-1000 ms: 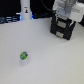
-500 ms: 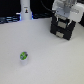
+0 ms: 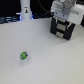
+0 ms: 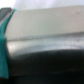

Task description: Open the kcup holder, insert the kcup into the holder, and close the kcup holder

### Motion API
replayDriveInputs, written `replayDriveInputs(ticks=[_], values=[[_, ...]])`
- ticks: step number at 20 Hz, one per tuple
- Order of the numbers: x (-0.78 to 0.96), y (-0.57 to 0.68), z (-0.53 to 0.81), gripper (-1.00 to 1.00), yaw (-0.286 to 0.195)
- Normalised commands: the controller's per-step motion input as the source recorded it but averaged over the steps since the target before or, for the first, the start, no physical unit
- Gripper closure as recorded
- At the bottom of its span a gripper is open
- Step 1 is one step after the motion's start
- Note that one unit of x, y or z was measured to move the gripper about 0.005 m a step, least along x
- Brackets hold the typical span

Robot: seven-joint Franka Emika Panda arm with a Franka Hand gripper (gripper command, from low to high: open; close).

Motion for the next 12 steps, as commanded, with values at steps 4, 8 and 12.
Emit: replayDriveInputs(ticks=[4,8,12], values=[[0.93,-0.3,0.09,1.0,-0.081],[0.94,-0.28,0.12,1.0,-0.076],[0.94,-0.3,0.12,1.0,-0.077]])
